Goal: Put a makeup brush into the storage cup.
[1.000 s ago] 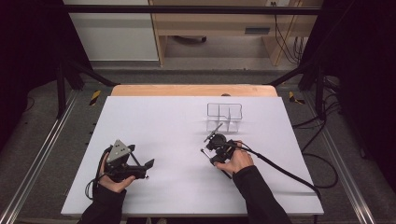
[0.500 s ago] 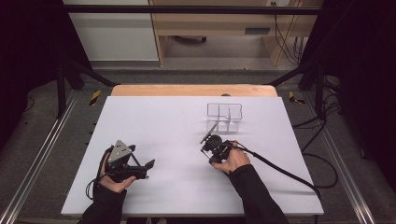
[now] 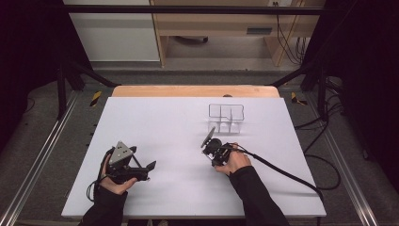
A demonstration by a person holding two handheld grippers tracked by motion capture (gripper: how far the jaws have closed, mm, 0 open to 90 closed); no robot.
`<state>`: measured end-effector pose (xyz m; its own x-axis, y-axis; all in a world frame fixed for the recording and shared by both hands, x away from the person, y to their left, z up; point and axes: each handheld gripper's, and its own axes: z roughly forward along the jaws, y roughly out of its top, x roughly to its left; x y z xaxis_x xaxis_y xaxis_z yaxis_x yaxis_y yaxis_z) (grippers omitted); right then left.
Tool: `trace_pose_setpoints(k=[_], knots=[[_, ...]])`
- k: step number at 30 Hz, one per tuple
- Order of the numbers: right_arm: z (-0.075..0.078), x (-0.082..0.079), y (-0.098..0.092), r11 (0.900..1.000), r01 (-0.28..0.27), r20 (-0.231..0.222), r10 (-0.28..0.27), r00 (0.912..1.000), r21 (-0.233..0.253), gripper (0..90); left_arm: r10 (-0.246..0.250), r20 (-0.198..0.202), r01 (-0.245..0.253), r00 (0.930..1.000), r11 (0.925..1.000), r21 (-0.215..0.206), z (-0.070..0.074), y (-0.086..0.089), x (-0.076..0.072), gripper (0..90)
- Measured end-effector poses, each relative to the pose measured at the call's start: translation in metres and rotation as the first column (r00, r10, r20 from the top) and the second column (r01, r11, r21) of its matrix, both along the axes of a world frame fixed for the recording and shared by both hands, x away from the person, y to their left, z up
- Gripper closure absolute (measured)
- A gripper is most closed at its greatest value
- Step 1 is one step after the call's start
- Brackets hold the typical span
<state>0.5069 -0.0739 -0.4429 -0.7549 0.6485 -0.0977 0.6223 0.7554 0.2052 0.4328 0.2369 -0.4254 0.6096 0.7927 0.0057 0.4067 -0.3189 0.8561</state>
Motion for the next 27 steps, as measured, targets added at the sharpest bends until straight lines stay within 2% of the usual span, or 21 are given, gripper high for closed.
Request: trace_pose_setpoints(k=[2,10,24,25,27], knots=[[-0.0034,0.0001,0.0012,1.000,-0.005,-0.011,0.005,0.9999,-0.014,80.5,0.000,0.000,0.000,1.0000,1.0000,0.000,0.0000,-0.0002,-0.0002,8.0],[-0.0037,0.0018,0.0021,1.000,0.011,-0.035,-0.012,0.9993,-0.006,83.7,-0.011,-0.001,0.011,0.9999,0.9998,0.016,-0.0012,-0.0040,-0.0011,8.4],[-0.0034,0.0038,0.0010,1.000,0.024,-0.044,-0.024,0.9987,-0.002,84.5,-0.008,-0.001,0.008,1.0000,0.9998,0.015,-0.0013,-0.0033,-0.0013,8.8],[-0.0029,0.0034,0.0012,0.999,0.037,-0.052,-0.037,0.9980,0.001,84.5,-0.007,0.001,0.007,1.0000,0.9999,0.014,-0.0011,-0.0028,-0.0013,8.9],[-0.0021,0.0033,0.0002,1.000,0.028,-0.040,-0.028,0.9988,0.003,84.5,-0.004,0.001,0.004,1.0000,0.9999,0.013,-0.0010,-0.0020,-0.0011,9.0]])
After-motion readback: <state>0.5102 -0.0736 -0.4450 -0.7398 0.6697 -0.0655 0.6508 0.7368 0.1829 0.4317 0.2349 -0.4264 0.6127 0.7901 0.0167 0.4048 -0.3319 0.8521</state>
